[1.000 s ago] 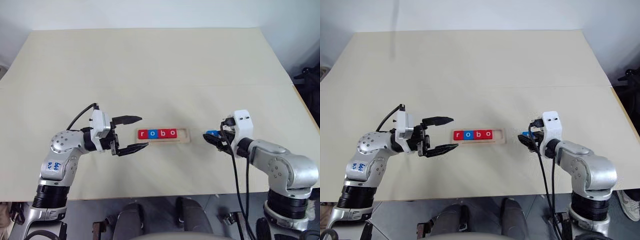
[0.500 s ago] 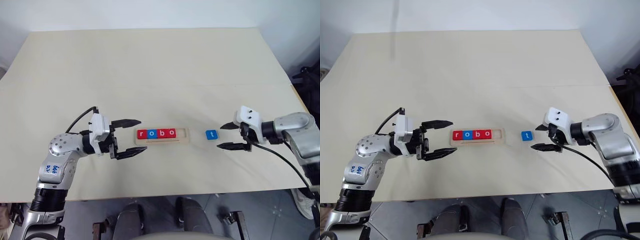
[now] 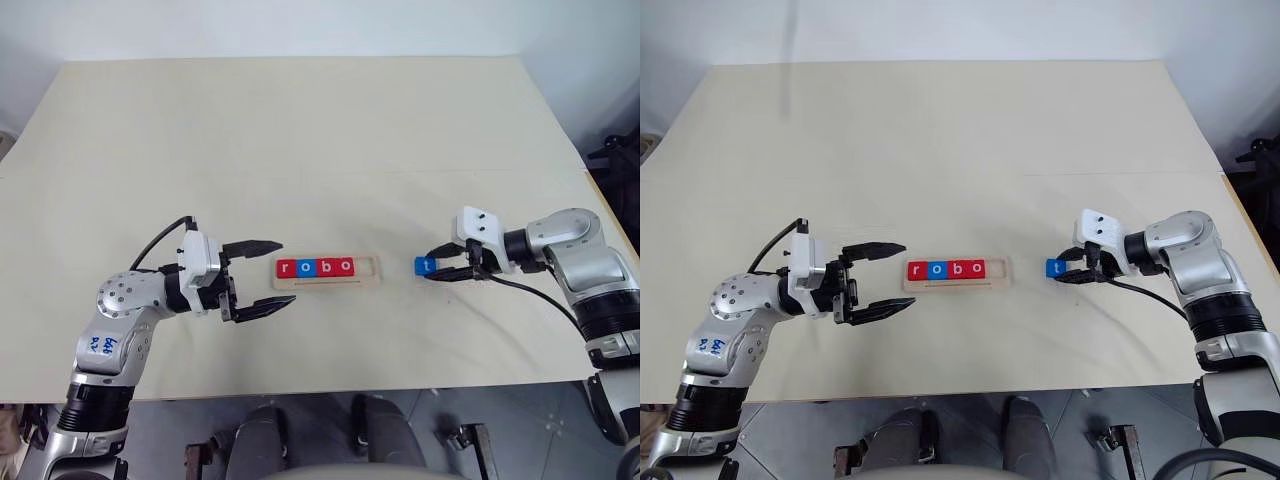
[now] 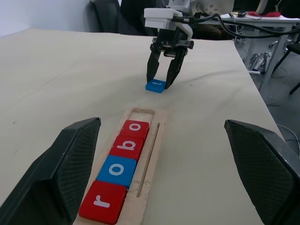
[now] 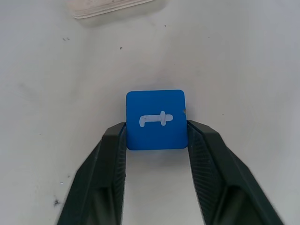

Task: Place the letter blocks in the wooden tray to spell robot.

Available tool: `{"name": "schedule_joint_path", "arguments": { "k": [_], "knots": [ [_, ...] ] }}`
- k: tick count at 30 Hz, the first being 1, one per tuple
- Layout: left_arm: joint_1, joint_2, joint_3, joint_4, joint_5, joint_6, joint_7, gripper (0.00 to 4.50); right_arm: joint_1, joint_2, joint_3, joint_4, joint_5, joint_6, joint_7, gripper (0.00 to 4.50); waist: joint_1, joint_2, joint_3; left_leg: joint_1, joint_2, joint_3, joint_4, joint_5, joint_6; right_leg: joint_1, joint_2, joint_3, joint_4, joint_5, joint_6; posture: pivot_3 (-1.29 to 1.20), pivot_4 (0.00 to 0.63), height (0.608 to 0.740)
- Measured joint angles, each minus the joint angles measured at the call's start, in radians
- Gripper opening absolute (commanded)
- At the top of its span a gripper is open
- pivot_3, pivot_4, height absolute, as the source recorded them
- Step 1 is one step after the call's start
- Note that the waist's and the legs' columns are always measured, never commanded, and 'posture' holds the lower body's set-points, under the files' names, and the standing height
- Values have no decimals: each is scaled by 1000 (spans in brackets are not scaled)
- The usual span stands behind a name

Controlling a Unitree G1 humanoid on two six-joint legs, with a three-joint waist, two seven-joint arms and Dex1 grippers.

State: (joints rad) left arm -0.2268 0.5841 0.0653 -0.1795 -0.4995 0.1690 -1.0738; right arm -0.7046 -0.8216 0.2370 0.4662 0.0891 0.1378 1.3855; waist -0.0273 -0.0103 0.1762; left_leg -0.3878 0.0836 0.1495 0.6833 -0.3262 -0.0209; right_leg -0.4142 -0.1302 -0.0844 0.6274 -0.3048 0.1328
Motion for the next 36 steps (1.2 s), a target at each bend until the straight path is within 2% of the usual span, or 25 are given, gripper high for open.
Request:
{"name": "schedule_joint_path", "arguments": {
  "k": [10, 14, 21, 29, 30, 36],
  "knots": [
    [2, 5, 5, -2, -3, 5, 9, 4500, -91, 124, 45, -149, 8, 171, 28, 1452, 0, 0, 0, 0, 0, 0, 0, 0, 0, -1, 0, 0, 1, 0, 0, 0, 150, 740],
    [5, 6, 6, -7, -3, 7, 16, 4500, -131, 175, 78, -148, -4, 178, 27, 1452, 3, 0, 0, -1, 0, 0, 0, 0, 0, -1, 0, 0, 0, 0, 0, 0, 150, 740],
    [43, 9, 18, -47, -5, 19, 43, 4500, -144, 200, 108, -107, -26, 168, 31, 1452, -1, 1, 0, -1, 0, 0, 0, 0, 0, -1, 0, 0, 0, 0, 0, 0, 150, 740],
    [53, 9, 35, -65, -6, 26, 67, 4500, -157, 232, 110, -80, -35, 154, 34, 4285, -1, 1, 0, -1, 0, 0, 0, 0, 0, -1, 0, 0, 1, 0, 0, 0, 150, 740],
    [56, 10, 36, -72, -7, 27, 70, 4500, -157, 231, 107, -80, -33, 155, 35, 4463, -1, 1, 0, -1, 0, 0, 0, 0, 0, -1, 0, 0, 1, 0, 0, 0, 150, 740],
    [69, 17, 49, -84, -8, 29, 77, 4500, -143, 172, 66, -80, -20, 156, 38, 4463, 0, 1, 0, -1, 0, 0, 0, 0, 0, -1, 0, 0, 0, 0, 0, 0, 150, 740]
  ]
}}
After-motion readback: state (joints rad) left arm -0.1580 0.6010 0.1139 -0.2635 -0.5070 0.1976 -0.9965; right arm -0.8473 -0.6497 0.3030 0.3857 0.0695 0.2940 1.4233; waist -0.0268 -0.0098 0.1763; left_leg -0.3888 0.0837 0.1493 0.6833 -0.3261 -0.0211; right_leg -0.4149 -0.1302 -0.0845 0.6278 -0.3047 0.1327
